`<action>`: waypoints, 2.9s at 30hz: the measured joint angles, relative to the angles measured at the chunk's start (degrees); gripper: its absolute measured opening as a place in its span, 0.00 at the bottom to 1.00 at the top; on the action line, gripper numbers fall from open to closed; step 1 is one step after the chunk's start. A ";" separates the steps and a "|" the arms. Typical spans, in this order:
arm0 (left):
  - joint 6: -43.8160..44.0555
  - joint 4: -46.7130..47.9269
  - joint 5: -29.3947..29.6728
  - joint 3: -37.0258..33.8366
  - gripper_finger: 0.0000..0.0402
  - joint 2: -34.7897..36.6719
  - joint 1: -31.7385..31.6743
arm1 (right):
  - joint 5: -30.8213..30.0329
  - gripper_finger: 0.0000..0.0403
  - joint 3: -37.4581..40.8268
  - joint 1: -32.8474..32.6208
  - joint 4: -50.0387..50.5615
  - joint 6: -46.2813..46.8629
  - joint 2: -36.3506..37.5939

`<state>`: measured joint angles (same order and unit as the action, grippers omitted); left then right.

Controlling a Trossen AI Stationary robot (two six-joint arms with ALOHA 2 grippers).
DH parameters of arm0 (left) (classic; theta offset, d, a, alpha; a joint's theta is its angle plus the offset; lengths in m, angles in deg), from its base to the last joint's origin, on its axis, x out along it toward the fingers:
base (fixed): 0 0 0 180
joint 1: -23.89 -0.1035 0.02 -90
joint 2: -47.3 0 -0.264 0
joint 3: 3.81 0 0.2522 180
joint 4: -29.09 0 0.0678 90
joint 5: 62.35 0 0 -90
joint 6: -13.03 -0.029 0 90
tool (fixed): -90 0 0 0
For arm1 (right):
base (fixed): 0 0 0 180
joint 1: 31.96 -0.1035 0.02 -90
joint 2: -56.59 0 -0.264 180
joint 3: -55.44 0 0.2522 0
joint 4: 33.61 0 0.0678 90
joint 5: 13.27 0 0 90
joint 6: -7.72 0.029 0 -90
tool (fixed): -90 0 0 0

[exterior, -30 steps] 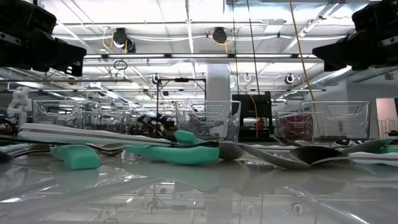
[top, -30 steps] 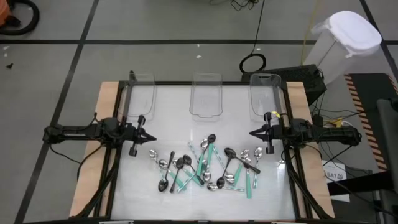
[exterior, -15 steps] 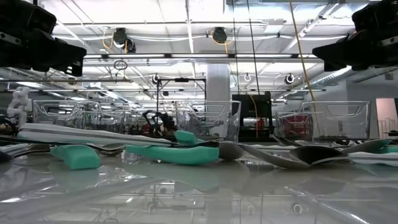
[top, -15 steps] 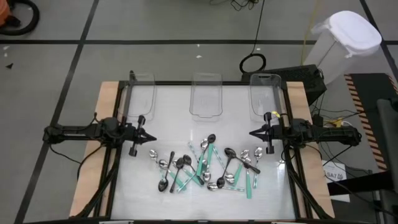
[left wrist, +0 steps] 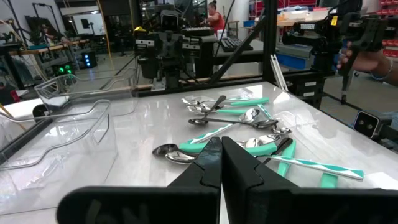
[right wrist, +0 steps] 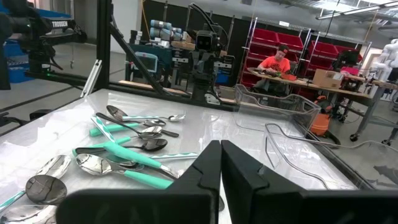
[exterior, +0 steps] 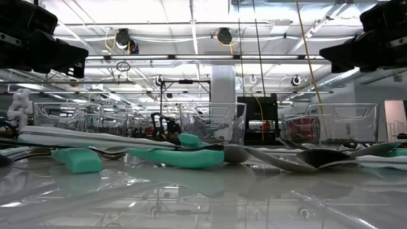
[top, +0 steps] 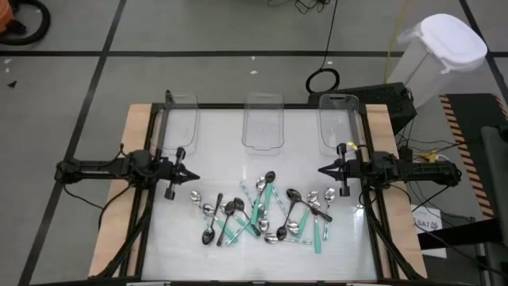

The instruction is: Sort silverware by color (type)

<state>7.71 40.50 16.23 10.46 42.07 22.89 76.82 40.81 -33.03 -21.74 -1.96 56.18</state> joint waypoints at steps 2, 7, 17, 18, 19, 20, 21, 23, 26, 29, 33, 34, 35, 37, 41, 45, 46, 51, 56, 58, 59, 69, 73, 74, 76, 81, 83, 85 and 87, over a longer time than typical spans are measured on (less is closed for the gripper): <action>0.00 -0.01 0.00 0.00 0.00 0.00 0.00 | 0.01 0.02 0.01 0.01 0.00 0.00 0.00; 0.00 0.00 0.00 0.00 0.00 0.00 0.00 | 0.01 0.02 0.00 0.00 0.00 0.01 0.00; -6.25 -0.58 0.20 0.00 0.00 0.00 -0.02 | 0.01 0.02 -0.01 0.01 0.00 0.01 0.00; -7.18 -0.76 0.56 -0.01 0.00 0.01 -0.02 | 0.01 0.02 -0.01 0.01 0.00 0.01 0.00; -7.65 -0.73 0.77 0.00 0.00 0.02 -0.03 | 0.01 0.02 0.01 -0.01 0.00 0.01 0.00; -7.71 -0.69 0.81 0.00 0.00 0.00 -0.04 | 0.01 0.02 -0.01 0.01 0.00 0.03 0.00; -7.66 -0.69 0.84 -0.01 0.00 0.00 -0.04 | 0.01 0.02 -0.01 0.00 0.00 0.52 0.00; -7.47 -0.71 0.90 0.00 0.00 0.00 -0.04 | 0.01 0.02 0.00 0.01 0.00 3.48 0.00; -7.45 -0.72 0.92 -0.02 0.00 0.00 -0.04 | 0.01 0.02 -0.01 -0.01 0.00 9.40 0.00; -7.39 -0.74 0.94 0.00 0.00 0.00 -0.04 | 0.01 0.02 -0.03 0.01 -0.17 11.90 0.00; -7.26 -0.74 0.95 0.00 0.00 0.00 -0.04 | 0.01 0.02 -1.36 -0.01 -0.09 13.49 -0.13; -7.26 -0.74 0.96 0.00 0.00 0.00 -0.04 | 0.01 0.02 -1.85 -0.02 -0.08 14.06 -0.24; -7.26 -0.74 0.96 0.00 0.00 0.00 -0.04 | 0.03 0.02 -2.20 -0.03 -0.01 14.56 -0.40; -7.28 -0.76 0.97 -0.01 0.00 0.00 -0.04 | 0.02 0.02 -3.41 -0.03 0.51 15.00 -1.05; -7.28 -0.79 1.00 0.00 0.00 0.00 -0.04 | 0.01 0.02 -6.22 -0.03 -0.26 15.05 -2.95; -7.28 -0.81 1.03 0.00 0.00 0.00 -0.04 | -0.01 0.02 -9.04 -0.03 0.03 16.35 -6.36; -7.28 -0.81 1.03 -0.01 0.00 0.00 -0.04 | -0.01 0.02 -10.01 -0.03 -0.14 16.99 -7.44; -7.28 -0.81 1.07 0.00 0.00 0.00 -0.04 | -0.01 0.02 -15.26 -0.16 0.07 19.03 -14.21; -7.29 -0.85 1.09 0.00 0.00 0.00 -0.04 | 0.05 0.02 -22.30 -0.49 0.43 19.02 -22.09; -7.30 -0.85 1.09 0.00 0.00 0.00 -0.04 | 0.05 0.02 -25.68 -0.99 1.38 18.18 -25.27; -7.30 -0.85 1.09 -0.01 0.00 0.00 -0.04 | 0.08 0.02 -27.53 -1.31 2.05 17.81 -26.94; -9.21 -0.92 1.60 0.00 0.00 0.00 -0.04 | -0.08 0.02 -44.98 -4.34 9.28 15.87 -42.47; -9.17 -0.90 1.60 0.00 0.00 0.00 -0.04 | -1.82 0.02 -50.59 -5.24 13.38 15.94 -47.28; -9.16 -0.89 1.59 0.00 0.00 0.00 -0.04 | -2.71 0.02 -51.80 -5.61 14.55 16.02 -48.55; -9.05 -0.72 1.60 -0.01 0.00 0.00 -0.04 | -4.64 0.02 -53.75 -6.26 16.67 16.06 -50.74; -7.64 -0.44 1.59 0.00 0.00 0.00 -0.04 | -7.38 0.02 -56.79 -8.12 19.70 16.07 -55.58; -7.45 -0.42 1.57 0.00 0.00 0.00 -0.04 | -8.00 0.02 -56.88 -9.09 19.87 16.07 -57.07; -7.50 -0.42 1.57 -0.01 0.00 0.00 -0.04 | -8.93 0.02 -56.88 -10.02 20.21 16.09 -58.47; -7.45 -0.39 1.57 0.00 0.00 0.00 -0.04 | -9.28 0.02 -56.88 -11.06 20.79 16.78 -59.96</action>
<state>0.26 40.11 17.80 10.45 42.07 22.85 67.54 -16.07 -44.09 -0.94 14.82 -3.77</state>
